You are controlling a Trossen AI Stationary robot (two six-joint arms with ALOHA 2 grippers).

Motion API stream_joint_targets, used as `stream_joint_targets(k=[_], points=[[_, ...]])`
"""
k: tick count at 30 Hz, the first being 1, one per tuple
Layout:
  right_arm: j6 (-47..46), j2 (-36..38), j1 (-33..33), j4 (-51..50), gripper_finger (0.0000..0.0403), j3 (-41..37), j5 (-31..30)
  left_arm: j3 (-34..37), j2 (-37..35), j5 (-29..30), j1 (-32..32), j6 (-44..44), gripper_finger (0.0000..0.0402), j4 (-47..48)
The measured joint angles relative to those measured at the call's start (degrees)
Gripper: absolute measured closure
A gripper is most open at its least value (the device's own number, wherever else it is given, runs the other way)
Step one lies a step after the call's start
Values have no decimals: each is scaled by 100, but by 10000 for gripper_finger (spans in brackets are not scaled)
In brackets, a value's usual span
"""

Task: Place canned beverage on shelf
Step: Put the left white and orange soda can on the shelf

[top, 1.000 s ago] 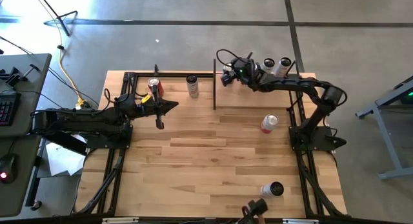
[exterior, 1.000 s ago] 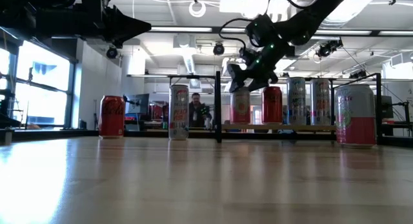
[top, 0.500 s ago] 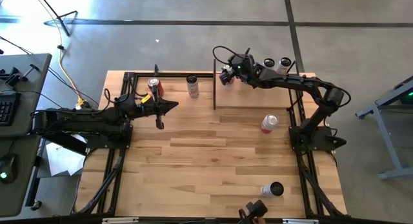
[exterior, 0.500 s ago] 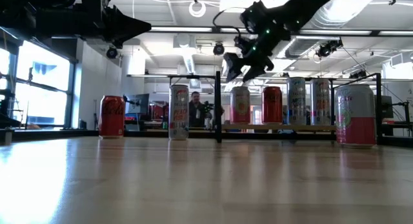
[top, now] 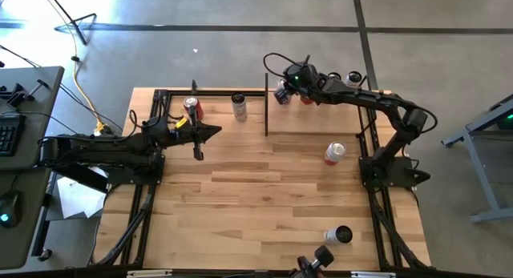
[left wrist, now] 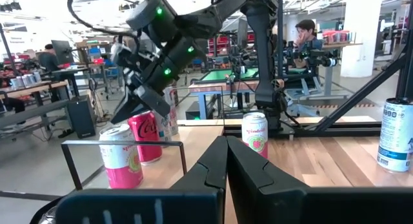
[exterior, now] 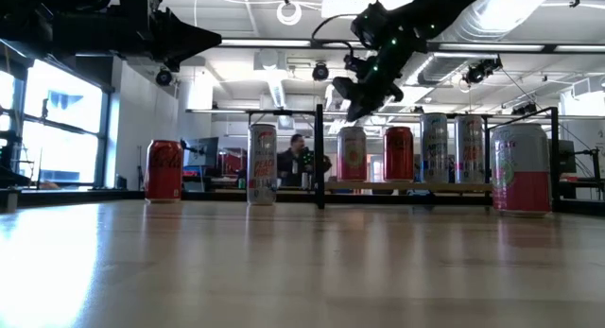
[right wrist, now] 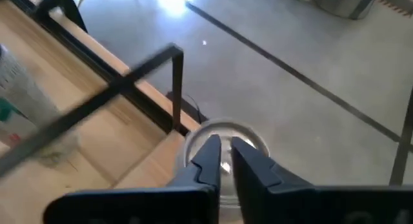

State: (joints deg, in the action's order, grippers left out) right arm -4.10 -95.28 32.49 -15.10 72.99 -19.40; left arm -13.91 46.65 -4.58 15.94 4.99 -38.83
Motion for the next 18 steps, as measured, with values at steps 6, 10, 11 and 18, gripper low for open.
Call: stream_joint_targets(k=[6,10,11,18], points=[[-192,-3,117,-20,374,-26,336,0,-1,0,0,3,401,0],[-194,-3,173,-15,388,-28,328,0,0,0,0,3,401,0],[-192,-3,174,-14,393,-28,310,0,0,0,0,4,401,0],[-145,-90,181,-42,400,-30,336,0,0,0,0,7,401,0]])
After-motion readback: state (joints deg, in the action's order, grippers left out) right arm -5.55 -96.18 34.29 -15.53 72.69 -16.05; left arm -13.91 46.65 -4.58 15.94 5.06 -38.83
